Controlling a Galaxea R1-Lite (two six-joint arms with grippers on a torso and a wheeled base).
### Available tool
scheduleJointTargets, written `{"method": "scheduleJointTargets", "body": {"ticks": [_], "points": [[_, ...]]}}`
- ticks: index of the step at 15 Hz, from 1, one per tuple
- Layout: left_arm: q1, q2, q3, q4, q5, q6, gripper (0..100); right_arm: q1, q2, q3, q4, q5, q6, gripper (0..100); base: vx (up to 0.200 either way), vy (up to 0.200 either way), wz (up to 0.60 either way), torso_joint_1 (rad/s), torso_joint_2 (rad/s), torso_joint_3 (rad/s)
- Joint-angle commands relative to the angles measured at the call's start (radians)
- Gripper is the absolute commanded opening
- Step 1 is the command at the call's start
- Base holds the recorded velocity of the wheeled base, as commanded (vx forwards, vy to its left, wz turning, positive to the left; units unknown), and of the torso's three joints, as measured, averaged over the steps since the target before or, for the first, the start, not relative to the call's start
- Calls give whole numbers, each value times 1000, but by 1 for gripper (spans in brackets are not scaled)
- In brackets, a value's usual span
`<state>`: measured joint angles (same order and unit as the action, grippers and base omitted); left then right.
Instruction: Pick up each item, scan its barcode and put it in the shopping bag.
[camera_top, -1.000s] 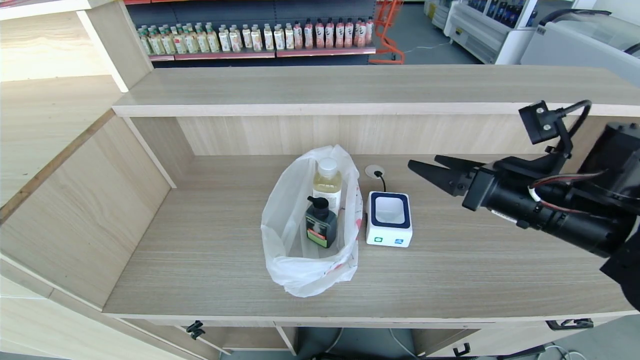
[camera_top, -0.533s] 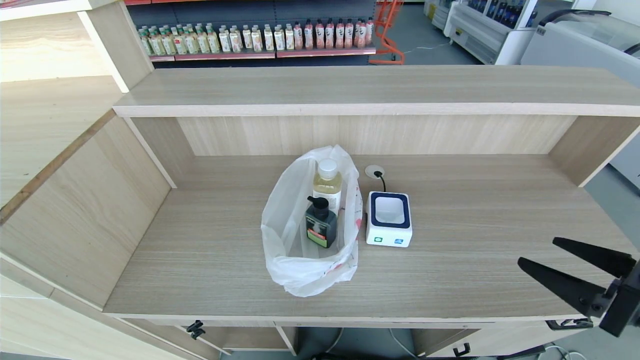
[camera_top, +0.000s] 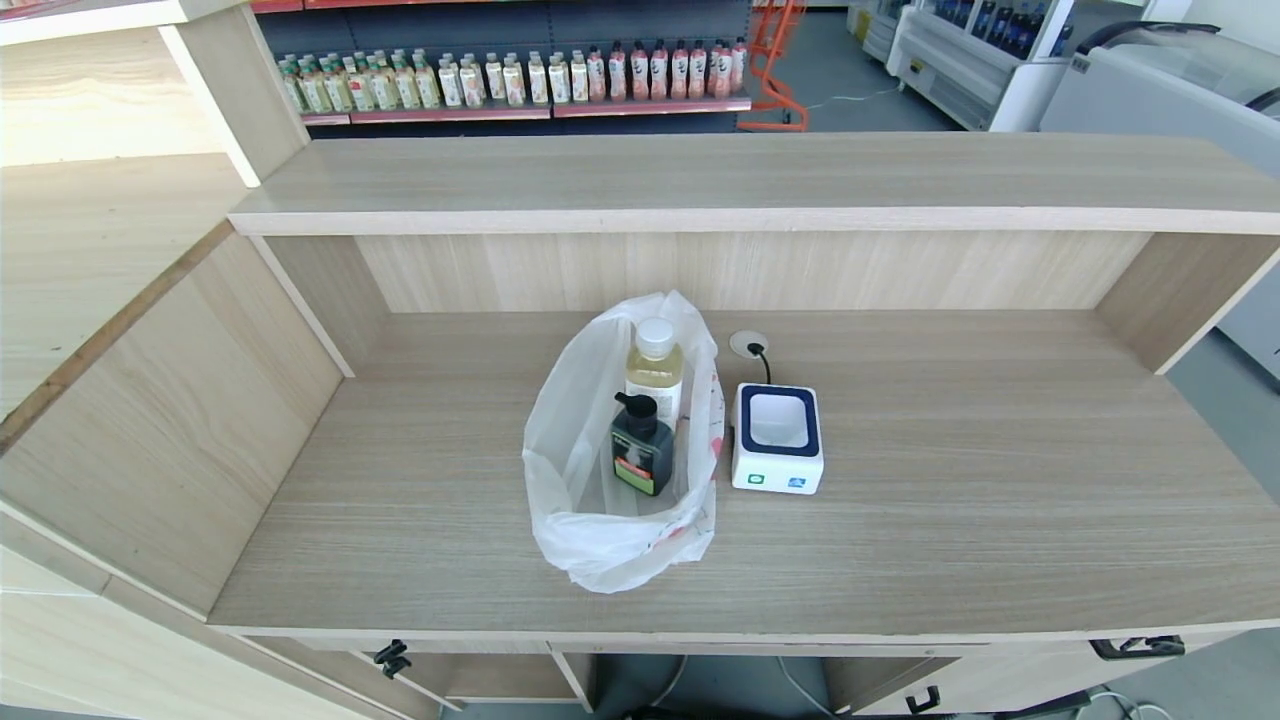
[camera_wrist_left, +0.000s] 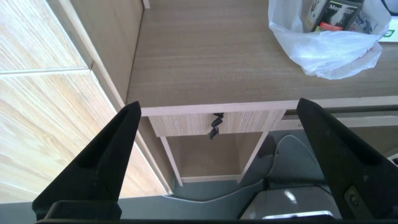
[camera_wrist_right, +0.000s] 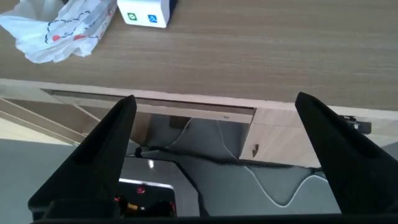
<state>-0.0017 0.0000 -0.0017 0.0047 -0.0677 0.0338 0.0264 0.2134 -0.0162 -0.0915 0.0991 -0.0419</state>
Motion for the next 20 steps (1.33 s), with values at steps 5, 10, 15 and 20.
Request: {"method": "scheduleJointTargets", "body": {"ticks": [5,10,15,20], "points": [[0,2,0,0,0,0,100,-31,-213,16,78,-111,11,100,0,0,0,0,0,0],[0,2,2,0,0,0,100,-31,-213,16,79,-113,27,0,0,0,0,0,0,0],[0,2,0,0,2,0,100,-31,-213,16,79,-113,34,0,0,0,0,0,0,0],[0,2,0,0,0,0,100,-31,-213,16,79,-113,34,0,0,0,0,0,0,0]]}}
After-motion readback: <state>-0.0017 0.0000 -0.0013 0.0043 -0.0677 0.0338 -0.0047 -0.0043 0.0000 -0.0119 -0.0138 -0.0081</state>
